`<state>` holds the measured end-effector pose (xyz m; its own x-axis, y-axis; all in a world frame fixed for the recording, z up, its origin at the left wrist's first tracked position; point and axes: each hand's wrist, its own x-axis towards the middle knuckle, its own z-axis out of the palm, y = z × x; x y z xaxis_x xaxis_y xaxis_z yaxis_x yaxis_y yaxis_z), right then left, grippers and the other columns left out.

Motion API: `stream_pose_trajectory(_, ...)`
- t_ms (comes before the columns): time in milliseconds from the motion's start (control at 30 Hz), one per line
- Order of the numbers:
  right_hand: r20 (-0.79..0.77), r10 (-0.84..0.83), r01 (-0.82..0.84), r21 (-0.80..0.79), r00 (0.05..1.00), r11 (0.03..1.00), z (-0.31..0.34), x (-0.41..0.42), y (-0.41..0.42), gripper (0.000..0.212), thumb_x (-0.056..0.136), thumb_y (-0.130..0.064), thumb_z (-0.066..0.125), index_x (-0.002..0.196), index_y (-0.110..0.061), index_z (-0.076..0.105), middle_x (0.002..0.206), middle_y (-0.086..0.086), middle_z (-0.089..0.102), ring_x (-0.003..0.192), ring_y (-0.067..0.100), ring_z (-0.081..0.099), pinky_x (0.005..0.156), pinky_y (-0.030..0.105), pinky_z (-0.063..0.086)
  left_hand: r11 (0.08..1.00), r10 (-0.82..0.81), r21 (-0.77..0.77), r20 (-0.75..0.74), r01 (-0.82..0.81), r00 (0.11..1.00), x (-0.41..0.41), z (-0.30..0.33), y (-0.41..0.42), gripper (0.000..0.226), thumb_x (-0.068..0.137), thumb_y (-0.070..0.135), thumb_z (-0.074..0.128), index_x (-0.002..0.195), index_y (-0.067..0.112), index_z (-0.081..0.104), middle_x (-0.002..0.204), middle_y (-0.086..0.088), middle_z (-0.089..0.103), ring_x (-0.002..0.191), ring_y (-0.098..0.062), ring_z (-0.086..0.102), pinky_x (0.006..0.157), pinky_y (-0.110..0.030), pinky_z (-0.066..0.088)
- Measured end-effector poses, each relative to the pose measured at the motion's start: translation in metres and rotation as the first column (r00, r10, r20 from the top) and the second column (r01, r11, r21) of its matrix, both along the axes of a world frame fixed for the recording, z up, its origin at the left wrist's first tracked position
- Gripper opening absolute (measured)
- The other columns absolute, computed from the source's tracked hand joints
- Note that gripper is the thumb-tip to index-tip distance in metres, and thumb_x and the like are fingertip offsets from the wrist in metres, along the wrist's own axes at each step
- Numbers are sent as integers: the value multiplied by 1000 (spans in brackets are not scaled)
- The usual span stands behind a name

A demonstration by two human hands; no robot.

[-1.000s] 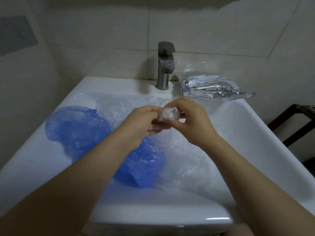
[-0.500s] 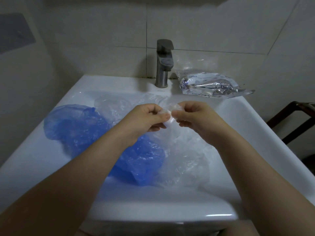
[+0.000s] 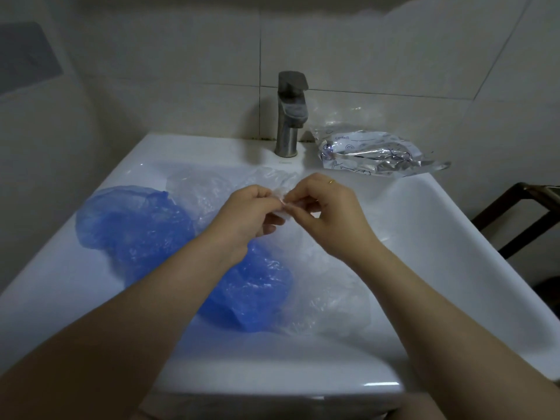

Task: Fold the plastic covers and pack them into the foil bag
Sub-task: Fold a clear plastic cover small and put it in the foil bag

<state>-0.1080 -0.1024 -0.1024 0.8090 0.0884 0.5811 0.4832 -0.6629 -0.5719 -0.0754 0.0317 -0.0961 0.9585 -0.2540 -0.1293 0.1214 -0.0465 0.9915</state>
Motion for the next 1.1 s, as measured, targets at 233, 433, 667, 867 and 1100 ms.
stream_pose_trajectory(233,130,18,27,-333,991,943,3,0,-6,27,74,-18,66,95,-1,60,96,13,56,73,13,47,64,23,38,937,-206,-313,-140,154,968,-6,4,-4,25,91,3,37,93,13,61,68,4,67,61,-6,64,75,-25,45)
stream_pose_trajectory(433,109,-101,109,-71,989,991,6,3,-19,13,81,-19,66,87,-9,62,79,-9,52,69,1,46,63,9,36,910,-343,-230,52,345,938,-9,13,1,28,87,1,46,101,19,63,99,4,71,96,-11,67,93,-28,46)
stream_pose_trajectory(667,-169,105,-48,314,980,948,10,2,-23,10,79,-17,73,78,-22,65,72,4,65,68,13,55,65,34,47,978,-204,124,417,167,886,-2,4,0,8,86,9,63,89,16,60,81,0,64,70,-4,63,67,-14,48)
stream_pose_trajectory(867,-151,204,-115,455,967,883,23,-3,-31,18,82,-9,68,85,-27,65,78,-12,66,74,5,59,72,24,48,984,-173,121,523,129,835,10,13,-16,15,84,9,65,73,18,59,64,10,65,68,-5,64,71,-20,52)
stream_pose_trajectory(1100,-132,-364,381,144,922,913,14,12,-69,3,87,-10,59,88,-7,61,76,6,59,74,25,51,62,28,33,960,-132,279,566,-38,814,34,19,-76,6,91,18,58,97,17,56,92,2,57,78,-10,53,71,-20,39)
